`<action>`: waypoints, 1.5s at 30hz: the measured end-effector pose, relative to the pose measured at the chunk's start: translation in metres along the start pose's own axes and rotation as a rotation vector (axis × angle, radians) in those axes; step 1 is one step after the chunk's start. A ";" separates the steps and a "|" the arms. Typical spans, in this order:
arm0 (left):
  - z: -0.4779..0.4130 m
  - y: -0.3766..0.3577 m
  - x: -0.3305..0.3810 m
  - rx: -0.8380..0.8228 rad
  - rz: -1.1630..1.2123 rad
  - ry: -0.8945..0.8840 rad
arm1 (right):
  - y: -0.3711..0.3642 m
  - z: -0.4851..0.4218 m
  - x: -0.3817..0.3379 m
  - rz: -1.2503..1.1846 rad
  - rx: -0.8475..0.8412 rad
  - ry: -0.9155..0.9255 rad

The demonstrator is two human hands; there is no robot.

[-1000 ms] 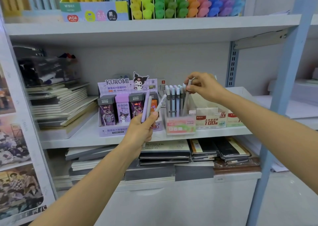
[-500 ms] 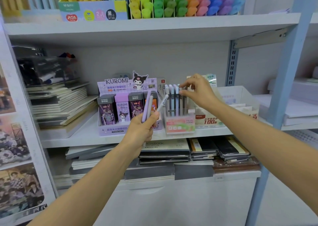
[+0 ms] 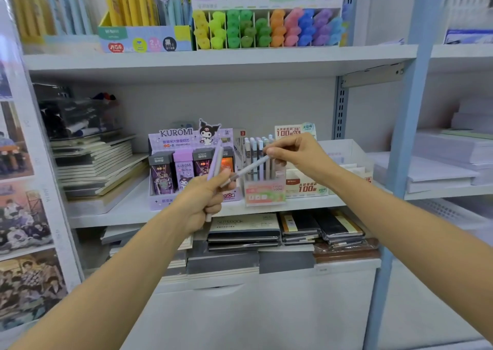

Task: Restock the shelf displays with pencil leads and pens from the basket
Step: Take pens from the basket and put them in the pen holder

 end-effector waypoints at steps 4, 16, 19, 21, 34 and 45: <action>0.006 0.004 0.013 0.052 0.093 -0.076 | -0.022 0.018 0.013 0.128 -0.251 -0.071; 0.013 -0.003 0.008 0.169 0.083 -0.233 | -0.078 0.046 0.009 -0.144 -0.559 -0.094; 0.013 -0.002 0.008 0.170 0.047 -0.239 | -0.082 0.046 0.003 -0.105 -0.599 -0.068; 0.013 -0.003 0.010 0.170 0.000 -0.255 | -0.073 0.036 -0.002 -0.058 -0.476 -0.032; -0.006 -0.018 0.004 0.019 -0.111 -0.210 | -0.009 -0.017 -0.021 -0.079 -0.009 -0.021; -0.025 -0.021 -0.006 -0.079 -0.075 -0.181 | 0.046 -0.038 0.019 0.239 0.271 -0.061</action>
Point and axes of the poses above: each hand's wrist, its own z-axis away from the middle knuckle, its own y-axis out of the back of the hand, x = y × z, the point moved 9 cm from there along -z, towards the middle knuckle, and after that the axes turned 10 degrees about z, right-handed, at the moved point
